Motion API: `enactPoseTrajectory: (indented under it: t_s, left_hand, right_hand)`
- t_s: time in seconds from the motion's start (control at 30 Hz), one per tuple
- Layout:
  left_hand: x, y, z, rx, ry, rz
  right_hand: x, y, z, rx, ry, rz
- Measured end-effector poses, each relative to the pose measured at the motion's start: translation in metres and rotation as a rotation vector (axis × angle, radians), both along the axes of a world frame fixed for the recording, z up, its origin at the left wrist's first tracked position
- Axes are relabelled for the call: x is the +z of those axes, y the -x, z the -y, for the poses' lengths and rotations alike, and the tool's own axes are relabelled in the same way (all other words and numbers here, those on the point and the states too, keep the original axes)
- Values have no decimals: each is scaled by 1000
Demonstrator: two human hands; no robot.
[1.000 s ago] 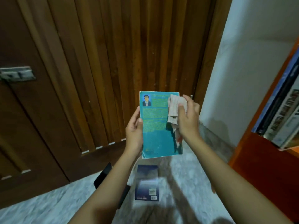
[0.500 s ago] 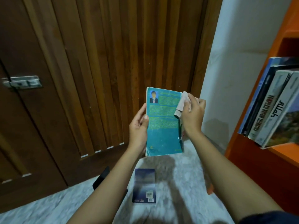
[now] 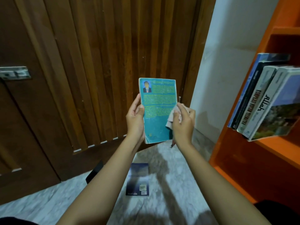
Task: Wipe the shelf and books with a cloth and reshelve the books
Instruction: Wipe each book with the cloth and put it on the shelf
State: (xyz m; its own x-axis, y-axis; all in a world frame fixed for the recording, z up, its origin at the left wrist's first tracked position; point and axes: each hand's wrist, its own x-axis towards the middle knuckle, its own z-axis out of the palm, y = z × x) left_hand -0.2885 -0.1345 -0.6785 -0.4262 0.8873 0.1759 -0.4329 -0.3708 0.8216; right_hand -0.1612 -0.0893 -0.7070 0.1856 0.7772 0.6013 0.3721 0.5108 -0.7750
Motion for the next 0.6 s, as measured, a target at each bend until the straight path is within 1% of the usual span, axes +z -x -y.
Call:
enactPoseTrajectory:
  t_s: [0.07, 0.13, 0.2, 0.27, 0.3, 0.37, 0.47, 0.53, 0.6]
  left_hand:
    - [0, -6, -3, -2, 7, 17]
    - [2, -7, -5, 19, 13, 38]
    - [3, -1, -5, 33, 16, 81]
    - [4, 9, -4, 33, 15, 121]
    - [4, 14, -3, 33, 17, 123]
    - [4, 22, 1, 34, 27, 92]
    - [1, 27, 5, 21, 36, 56]
    - [-4, 30, 6, 3, 41, 63]
    - [-10, 32, 9, -30, 39, 80]
  right_hand:
    - [-6, 15, 19, 126, -111, 97]
    - [-20, 25, 34, 228, -234, 261]
    - [-37, 24, 41, 282, -298, 360]
    - [-48, 16, 40, 279, -332, 399]
    - [-50, 10, 37, 264, -316, 389]
    - [-47, 1, 30, 213, -228, 305]
    - [-32, -12, 23, 146, -19, 133]
    - [-23, -22, 20, 156, 94, 60]
    - [-18, -32, 19, 239, 192, -14]
